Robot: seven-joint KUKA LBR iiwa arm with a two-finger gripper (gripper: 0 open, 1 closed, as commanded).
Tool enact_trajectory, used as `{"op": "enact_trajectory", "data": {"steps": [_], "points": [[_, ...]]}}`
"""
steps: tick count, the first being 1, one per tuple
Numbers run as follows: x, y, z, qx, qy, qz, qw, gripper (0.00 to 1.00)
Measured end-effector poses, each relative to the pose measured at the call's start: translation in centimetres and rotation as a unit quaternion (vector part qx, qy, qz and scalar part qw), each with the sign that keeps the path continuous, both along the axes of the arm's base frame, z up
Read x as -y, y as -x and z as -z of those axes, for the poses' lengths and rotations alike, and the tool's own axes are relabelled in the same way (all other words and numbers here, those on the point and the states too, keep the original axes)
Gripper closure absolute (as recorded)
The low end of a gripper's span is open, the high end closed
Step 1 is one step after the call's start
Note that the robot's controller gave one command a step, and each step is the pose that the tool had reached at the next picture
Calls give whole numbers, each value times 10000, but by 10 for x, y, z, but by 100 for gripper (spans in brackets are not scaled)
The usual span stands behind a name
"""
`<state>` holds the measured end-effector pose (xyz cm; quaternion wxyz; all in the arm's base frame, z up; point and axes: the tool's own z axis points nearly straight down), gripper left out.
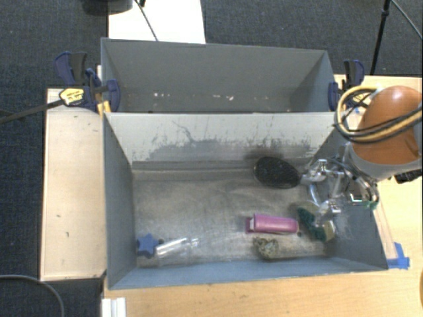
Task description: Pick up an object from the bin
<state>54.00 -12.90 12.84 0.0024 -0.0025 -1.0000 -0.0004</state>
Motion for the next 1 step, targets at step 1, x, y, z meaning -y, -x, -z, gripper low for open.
{"op": "enact_trajectory", "data": {"steps": [1], "points": [[-9,6,58,40,-7,-157,9999,0]]}}
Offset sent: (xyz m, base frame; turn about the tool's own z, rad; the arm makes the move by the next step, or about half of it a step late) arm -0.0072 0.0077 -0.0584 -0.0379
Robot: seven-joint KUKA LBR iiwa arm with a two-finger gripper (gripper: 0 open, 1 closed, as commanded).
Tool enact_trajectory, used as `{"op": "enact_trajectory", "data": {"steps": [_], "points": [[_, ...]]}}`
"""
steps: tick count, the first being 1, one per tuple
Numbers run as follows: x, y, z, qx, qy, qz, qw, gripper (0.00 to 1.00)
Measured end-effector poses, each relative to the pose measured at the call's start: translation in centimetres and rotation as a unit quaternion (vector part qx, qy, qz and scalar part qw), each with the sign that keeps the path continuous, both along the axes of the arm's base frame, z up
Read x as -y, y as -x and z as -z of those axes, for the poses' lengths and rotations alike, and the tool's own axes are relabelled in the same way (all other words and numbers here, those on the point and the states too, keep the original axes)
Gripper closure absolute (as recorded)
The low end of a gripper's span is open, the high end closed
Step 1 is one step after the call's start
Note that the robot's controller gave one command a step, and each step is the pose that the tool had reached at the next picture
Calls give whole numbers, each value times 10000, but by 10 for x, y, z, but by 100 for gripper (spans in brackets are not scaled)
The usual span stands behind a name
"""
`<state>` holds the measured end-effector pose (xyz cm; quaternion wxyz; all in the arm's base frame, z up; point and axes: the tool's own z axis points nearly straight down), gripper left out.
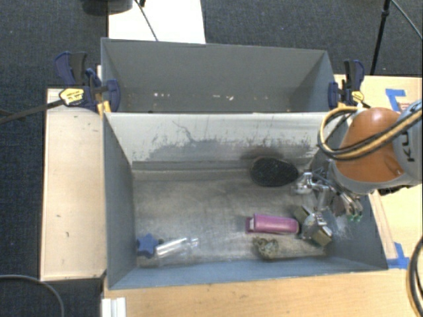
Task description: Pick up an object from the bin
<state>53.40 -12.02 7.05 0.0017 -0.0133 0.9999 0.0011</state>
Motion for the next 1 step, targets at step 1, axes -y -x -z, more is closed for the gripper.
{"op": "enact_trajectory", "data": {"steps": [1], "points": [[0,-3,-4,55,11,-41,10000,100]]}}
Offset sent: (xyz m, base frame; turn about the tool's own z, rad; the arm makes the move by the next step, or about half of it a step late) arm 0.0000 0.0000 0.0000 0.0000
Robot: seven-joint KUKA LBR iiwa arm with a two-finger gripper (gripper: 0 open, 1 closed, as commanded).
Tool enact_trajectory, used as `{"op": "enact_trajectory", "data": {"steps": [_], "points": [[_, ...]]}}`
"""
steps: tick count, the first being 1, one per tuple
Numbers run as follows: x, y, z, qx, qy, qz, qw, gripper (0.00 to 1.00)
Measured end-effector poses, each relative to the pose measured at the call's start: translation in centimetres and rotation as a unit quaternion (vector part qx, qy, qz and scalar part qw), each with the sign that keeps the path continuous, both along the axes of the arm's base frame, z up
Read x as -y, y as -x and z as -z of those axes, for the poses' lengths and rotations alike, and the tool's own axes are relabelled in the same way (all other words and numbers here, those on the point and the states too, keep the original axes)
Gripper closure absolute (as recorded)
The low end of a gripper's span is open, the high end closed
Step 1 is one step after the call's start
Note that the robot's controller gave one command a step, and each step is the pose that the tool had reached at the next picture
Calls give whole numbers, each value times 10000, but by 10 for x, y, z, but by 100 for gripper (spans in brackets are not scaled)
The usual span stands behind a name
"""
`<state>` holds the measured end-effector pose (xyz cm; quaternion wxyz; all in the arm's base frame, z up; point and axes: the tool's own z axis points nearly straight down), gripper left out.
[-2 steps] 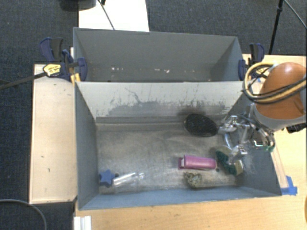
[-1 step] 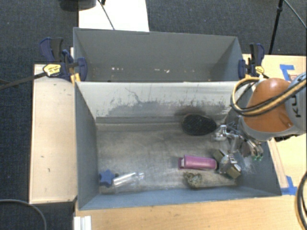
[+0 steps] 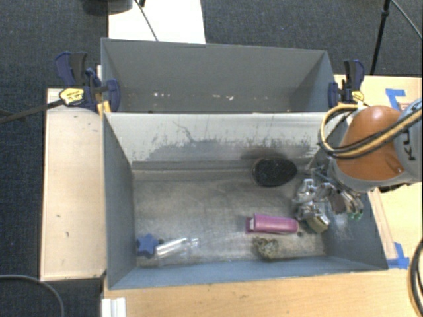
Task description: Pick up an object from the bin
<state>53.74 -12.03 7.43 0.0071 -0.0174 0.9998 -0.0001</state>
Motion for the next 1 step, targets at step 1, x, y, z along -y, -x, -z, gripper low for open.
{"op": "enact_trajectory", "data": {"steps": [1], "points": [[-4,-9,-136,-12,14,-178,9998,100]]}}
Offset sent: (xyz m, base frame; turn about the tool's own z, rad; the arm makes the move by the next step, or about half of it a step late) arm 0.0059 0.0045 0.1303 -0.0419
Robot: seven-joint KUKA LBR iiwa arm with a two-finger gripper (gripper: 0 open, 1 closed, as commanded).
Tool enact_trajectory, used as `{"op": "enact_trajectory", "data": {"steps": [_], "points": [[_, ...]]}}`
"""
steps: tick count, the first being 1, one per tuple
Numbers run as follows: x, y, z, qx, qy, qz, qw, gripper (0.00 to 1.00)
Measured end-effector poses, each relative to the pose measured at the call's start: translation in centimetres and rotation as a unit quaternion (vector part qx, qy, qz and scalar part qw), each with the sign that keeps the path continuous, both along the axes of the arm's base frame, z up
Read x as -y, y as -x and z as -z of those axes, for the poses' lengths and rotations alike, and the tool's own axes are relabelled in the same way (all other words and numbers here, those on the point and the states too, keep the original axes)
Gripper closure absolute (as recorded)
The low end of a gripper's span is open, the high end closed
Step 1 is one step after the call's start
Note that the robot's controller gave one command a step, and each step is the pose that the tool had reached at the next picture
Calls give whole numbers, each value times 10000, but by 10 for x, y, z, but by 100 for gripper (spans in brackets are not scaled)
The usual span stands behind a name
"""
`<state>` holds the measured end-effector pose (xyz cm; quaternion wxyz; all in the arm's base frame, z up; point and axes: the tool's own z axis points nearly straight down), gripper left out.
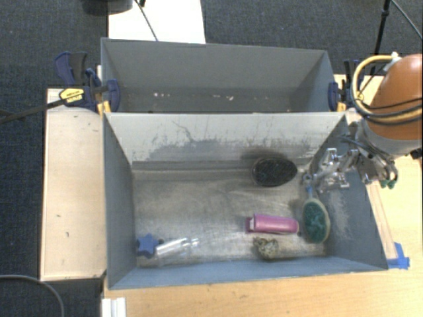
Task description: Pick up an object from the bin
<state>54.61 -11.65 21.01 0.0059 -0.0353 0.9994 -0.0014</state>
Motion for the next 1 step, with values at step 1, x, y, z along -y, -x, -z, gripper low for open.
{"op": "enact_trajectory", "data": {"steps": [1], "points": [[-9,-22,49,-66,-22,1182,9930,100]]}}
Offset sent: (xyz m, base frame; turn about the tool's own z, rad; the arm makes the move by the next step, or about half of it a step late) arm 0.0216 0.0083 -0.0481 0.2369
